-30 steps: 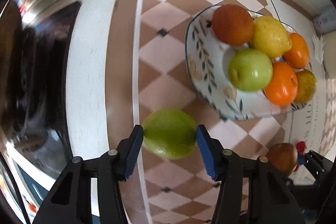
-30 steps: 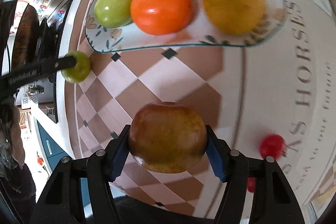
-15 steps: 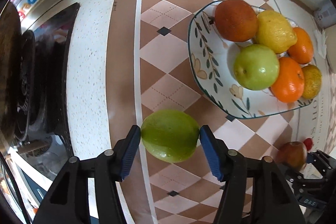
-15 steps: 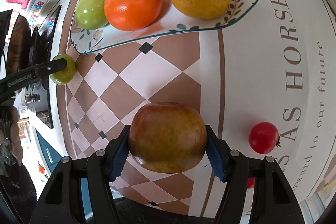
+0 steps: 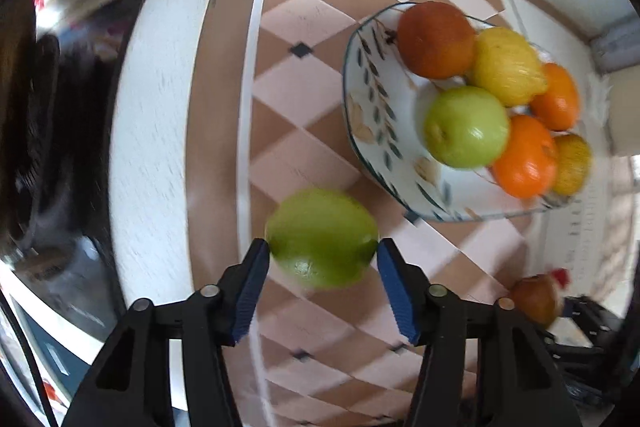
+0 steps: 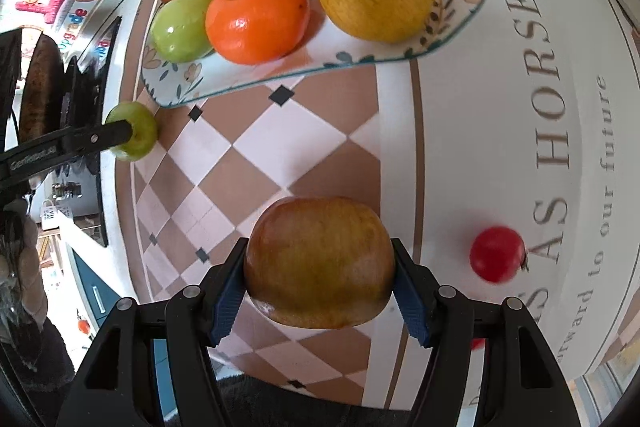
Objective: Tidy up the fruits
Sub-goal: 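Lift the green apple and brown pear toward the plate with both tools, then lower the apple and pear onto the plate and open both tools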
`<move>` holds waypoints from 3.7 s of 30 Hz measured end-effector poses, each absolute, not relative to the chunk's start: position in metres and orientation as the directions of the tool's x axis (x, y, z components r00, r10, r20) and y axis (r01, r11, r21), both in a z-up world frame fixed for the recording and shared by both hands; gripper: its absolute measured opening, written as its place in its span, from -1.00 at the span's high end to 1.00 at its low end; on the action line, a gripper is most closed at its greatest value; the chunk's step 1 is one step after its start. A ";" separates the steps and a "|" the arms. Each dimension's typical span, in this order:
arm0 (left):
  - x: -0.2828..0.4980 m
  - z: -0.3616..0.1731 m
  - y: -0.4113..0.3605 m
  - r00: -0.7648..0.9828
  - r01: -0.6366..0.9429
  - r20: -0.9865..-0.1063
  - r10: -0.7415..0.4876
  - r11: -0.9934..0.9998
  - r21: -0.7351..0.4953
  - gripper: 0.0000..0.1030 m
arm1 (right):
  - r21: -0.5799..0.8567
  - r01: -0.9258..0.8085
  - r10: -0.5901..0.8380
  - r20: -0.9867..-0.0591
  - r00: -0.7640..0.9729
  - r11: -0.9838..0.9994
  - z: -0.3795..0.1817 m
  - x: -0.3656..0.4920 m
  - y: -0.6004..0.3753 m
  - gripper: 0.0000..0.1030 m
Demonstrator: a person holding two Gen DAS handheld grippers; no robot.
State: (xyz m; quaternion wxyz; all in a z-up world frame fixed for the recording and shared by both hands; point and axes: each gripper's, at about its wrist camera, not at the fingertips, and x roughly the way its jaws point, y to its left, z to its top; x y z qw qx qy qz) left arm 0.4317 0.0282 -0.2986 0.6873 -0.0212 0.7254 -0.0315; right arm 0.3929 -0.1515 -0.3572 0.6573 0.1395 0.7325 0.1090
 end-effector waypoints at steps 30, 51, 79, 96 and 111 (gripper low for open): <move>0.482 -0.313 0.008 -0.105 0.144 -0.994 -0.016 0.989 -0.031 -0.26 | 0.333 0.080 0.341 -0.931 -0.128 0.939 -0.365 0.393 -0.161 -0.34; 0.379 -0.304 0.009 -0.065 0.052 -0.987 -0.149 0.987 -0.152 -0.16 | 0.303 0.016 0.302 -0.941 -0.155 0.953 -0.367 0.396 -0.163 -0.34; 0.544 -0.306 0.039 -0.005 -0.066 -0.999 -0.053 0.996 -0.052 -0.16 | 0.182 0.170 0.165 -0.981 0.105 0.969 -0.315 0.540 -0.253 -0.34; 0.562 -0.306 0.044 -0.016 -0.090 -0.991 -0.135 0.987 -0.133 -0.22 | 0.298 0.238 0.303 -0.953 0.014 0.924 -0.339 0.549 -0.255 -0.74; 0.516 -0.273 0.025 0.073 -0.021 -0.996 -0.043 0.999 -0.045 -0.75 | 0.109 0.095 0.092 -0.981 0.170 0.989 -0.274 0.517 -0.224 -0.81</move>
